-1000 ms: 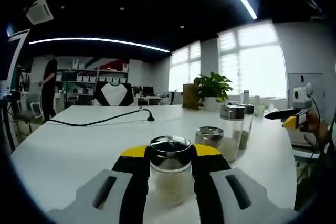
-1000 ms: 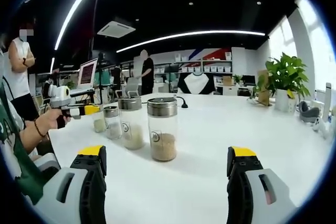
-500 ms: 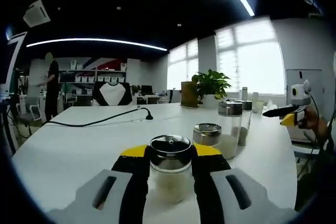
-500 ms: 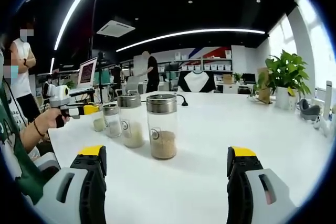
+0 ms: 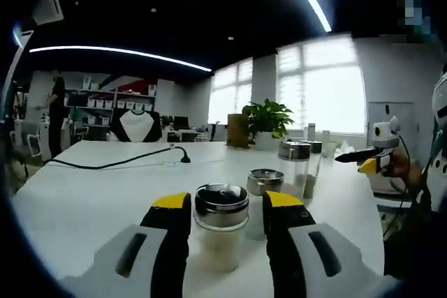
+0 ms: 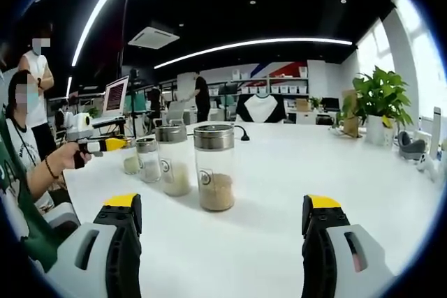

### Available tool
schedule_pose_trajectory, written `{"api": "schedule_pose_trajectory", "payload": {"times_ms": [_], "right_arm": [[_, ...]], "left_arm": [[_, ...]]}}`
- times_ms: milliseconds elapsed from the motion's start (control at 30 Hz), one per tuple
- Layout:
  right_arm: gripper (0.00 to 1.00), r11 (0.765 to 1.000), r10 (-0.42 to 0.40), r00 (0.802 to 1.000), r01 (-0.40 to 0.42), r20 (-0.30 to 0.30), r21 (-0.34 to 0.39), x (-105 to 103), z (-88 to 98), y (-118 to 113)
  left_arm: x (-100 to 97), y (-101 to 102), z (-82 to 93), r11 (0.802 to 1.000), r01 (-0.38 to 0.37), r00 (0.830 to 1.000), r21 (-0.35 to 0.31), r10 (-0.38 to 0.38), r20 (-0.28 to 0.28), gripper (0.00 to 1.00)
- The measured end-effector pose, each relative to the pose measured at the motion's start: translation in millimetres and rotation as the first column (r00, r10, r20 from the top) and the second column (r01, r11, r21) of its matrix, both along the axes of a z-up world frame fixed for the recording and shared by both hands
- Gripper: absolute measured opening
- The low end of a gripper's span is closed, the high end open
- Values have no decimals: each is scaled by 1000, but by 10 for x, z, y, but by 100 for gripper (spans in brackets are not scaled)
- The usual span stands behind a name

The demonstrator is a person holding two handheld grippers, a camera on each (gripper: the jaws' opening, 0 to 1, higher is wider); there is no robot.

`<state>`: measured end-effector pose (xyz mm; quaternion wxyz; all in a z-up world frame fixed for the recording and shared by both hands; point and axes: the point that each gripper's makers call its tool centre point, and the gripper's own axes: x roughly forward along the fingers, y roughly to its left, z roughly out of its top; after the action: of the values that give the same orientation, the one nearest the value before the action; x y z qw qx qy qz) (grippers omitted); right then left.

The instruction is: Rotate the seasoning bottle until the label or dispensing opening points toward the visible target arrow and the bottle remains upright within the marked orientation range

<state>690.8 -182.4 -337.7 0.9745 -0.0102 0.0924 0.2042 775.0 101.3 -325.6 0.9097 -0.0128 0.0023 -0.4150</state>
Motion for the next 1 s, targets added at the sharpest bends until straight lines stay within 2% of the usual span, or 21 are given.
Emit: {"api": "schedule_pose_trajectory", "payload": {"times_ms": [33,133,200,300,333,367,400,433,467,567,767,867,1000], "right_arm": [[98,1000,0,1000,0,1,1,0,1,0],[98,1000,2,1000,-2,-1,0,-2,-9,3],[98,1000,1,1000,-1,2,1,-1,-4,5],[98,1000,1,1000,-1,7,3,-1,10,4],[98,1000,0,1000,0,9,1,-2,12,-2],[98,1000,-1,1000,1,9,0,-3,13,-7],[98,1000,-4,1000,4,10,0,-6,19,-20],[98,1000,-7,1000,7,12,3,-7,28,-30],[98,1000,-9,1000,9,16,4,-9,40,-41],[98,1000,-16,1000,16,19,2,-7,46,-62],[98,1000,-16,1000,16,11,1,0,21,-60],[98,1000,-16,1000,16,11,2,1,18,-59],[98,1000,-19,1000,19,10,2,3,16,-71]], "left_arm": [[-4,-13,-7,999,30,1000,10,-30,-3,43],[59,5,37,998,56,998,-30,-57,-33,43],[97,4,84,995,89,996,-46,-90,-28,43],[155,1,58,991,135,989,-25,-136,-50,43],[175,1,64,988,154,987,-18,-155,-42,42],[160,-21,81,982,187,982,-25,-187,-33,42],[139,-31,93,976,208,975,-60,-212,-65,42],[158,-19,114,974,213,973,-74,-218,-71,42],[139,-25,120,971,235,970,-48,-237,-47,42],[98,-50,83,960,281,959,-2,-280,-45,42],[139,-68,51,957,289,956,15,-287,-57,41],[121,-67,20,953,300,954,52,-298,-45,34],[116,-52,16,949,311,950,47,-309,-54,33]]}}
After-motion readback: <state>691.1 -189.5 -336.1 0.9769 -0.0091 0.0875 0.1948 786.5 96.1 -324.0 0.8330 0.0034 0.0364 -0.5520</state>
